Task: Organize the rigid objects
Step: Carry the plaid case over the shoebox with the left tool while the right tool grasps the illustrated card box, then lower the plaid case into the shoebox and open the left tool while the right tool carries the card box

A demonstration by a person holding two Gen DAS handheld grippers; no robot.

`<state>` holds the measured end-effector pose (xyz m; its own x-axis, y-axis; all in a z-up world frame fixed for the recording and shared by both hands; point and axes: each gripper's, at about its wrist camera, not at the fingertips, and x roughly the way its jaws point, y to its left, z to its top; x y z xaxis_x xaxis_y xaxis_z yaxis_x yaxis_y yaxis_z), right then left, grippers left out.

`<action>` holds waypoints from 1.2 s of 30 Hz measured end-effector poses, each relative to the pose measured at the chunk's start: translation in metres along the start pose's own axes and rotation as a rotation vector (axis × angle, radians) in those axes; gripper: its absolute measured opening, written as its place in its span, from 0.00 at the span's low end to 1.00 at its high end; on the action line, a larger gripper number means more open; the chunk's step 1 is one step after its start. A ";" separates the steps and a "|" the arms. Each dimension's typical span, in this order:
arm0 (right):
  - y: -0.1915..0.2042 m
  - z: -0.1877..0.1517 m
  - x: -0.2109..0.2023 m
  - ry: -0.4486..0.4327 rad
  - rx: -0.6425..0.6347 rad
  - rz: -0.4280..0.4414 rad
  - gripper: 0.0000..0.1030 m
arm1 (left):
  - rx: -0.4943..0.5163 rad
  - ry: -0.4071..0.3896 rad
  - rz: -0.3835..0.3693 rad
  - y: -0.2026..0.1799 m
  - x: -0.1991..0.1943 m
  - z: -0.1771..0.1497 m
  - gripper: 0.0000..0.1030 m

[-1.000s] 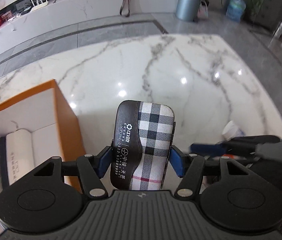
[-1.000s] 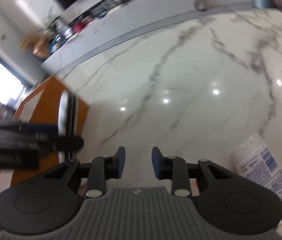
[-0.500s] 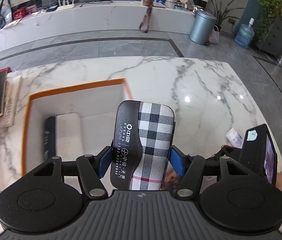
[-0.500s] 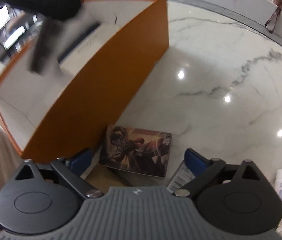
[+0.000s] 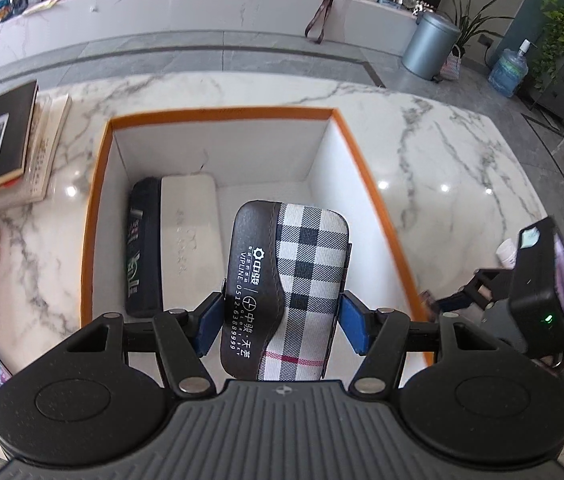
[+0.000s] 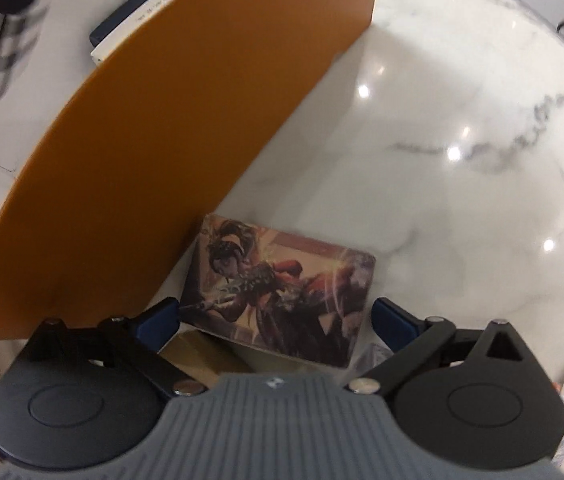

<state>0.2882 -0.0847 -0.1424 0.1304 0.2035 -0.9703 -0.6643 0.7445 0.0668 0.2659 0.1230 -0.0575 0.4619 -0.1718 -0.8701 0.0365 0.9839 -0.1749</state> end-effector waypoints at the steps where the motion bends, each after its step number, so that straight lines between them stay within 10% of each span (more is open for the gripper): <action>1: -0.002 0.003 0.000 0.010 0.005 -0.007 0.91 | -0.008 0.009 -0.003 0.003 0.004 0.001 0.69; 10: -0.041 0.032 -0.014 -0.002 0.059 -0.040 0.90 | 0.073 0.048 -0.004 0.008 0.040 0.024 0.69; 23: -0.069 0.073 -0.058 -0.028 -0.003 -0.029 0.90 | 0.965 0.121 0.042 -0.045 0.088 0.038 0.69; 32: -0.036 0.081 -0.060 0.007 -0.055 -0.043 0.90 | 1.204 0.157 0.089 -0.054 0.115 0.026 0.69; 36: -0.032 0.081 -0.059 0.020 -0.061 -0.047 0.90 | 1.242 0.136 0.124 -0.057 0.124 0.027 0.51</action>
<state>0.3619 -0.0687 -0.0688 0.1486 0.1557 -0.9766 -0.7012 0.7129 0.0070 0.3447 0.0466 -0.1431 0.4299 -0.0058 -0.9029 0.8422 0.3631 0.3987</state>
